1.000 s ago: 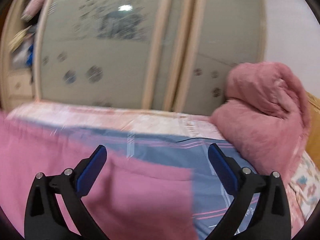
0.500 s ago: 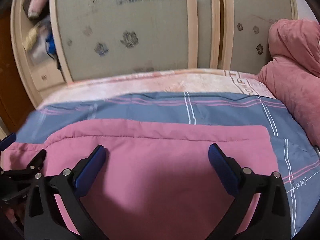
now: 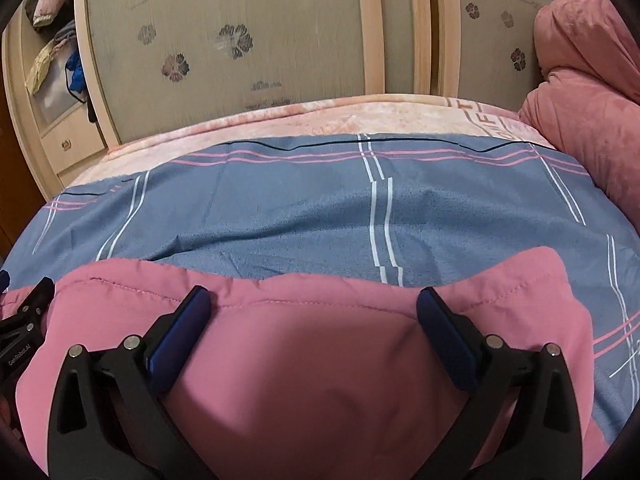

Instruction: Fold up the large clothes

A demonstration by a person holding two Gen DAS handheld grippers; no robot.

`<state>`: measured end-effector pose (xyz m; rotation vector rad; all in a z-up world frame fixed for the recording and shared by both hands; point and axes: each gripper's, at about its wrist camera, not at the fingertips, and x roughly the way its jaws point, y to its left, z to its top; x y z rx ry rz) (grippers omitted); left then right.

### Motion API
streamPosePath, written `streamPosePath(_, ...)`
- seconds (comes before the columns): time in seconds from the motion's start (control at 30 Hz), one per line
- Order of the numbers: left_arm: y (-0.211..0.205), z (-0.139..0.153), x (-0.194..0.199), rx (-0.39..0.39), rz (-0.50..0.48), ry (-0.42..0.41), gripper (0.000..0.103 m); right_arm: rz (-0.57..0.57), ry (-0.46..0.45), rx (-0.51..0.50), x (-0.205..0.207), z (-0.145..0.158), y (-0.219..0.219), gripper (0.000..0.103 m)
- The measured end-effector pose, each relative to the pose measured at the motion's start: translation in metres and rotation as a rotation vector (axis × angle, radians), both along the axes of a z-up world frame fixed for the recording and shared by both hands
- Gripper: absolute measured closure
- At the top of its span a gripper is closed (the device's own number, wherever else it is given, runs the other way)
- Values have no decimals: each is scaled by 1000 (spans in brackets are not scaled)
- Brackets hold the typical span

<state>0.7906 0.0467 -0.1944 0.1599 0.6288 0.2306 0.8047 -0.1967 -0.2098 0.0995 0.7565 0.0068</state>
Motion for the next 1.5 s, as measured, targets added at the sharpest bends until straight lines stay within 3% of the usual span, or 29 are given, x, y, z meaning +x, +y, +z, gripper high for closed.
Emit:
streamPosePath(0.1, 3, 8, -6, -4, 5, -10, 2, 4, -22, 15, -6, 13, -5, 1)
streamPosePath(0.2, 11, 38, -37, 5, 53, -81, 2, -36, -151, 15, -55, 50, -11, 1)
streamPosePath(0.27, 15, 70, -96, 17, 48, -212, 2, -30, -252, -3, -114, 77, -14, 1)
streamPosePath(0.37, 15, 94, -203, 33, 16, -313, 2, 13, -283, -25, -207, 95, -16, 1)
streamPosePath(0.53, 23, 79, -388, -90, -66, -235, 2, 33, -223, 4, -362, 89, -21, 1)
streamPosePath(0.67, 28, 36, -515, -202, -36, -61, 2, -8, -159, 66, -488, 50, -25, 1)
streamPosePath(0.77, 22, 12, -583, -170, -57, 5, 2, -14, -79, 20, -565, 18, -23, 1)
streamPosePath(0.83, 16, 11, -604, -109, -75, 54, 2, 17, -35, -22, -591, 14, -21, 1)
streamPosePath(0.93, 18, 30, -626, -93, -19, 47, 2, 23, 8, -52, -616, 26, -18, 1)
streamPosePath(1.13, 28, 104, -668, -264, 64, -90, 2, 71, 8, 14, -645, 90, -11, 1)
streamPosePath(1.23, 38, 147, -684, -382, 67, -140, 2, 70, -16, -23, -655, 128, -3, 1)
streamPosePath(1.37, 31, 181, -694, -381, 23, -114, 2, 88, -59, 2, -676, 161, 2, 1)
streamPosePath(1.5, 23, 189, -709, -365, 14, -74, 2, 77, -124, -14, -700, 180, 5, 1)
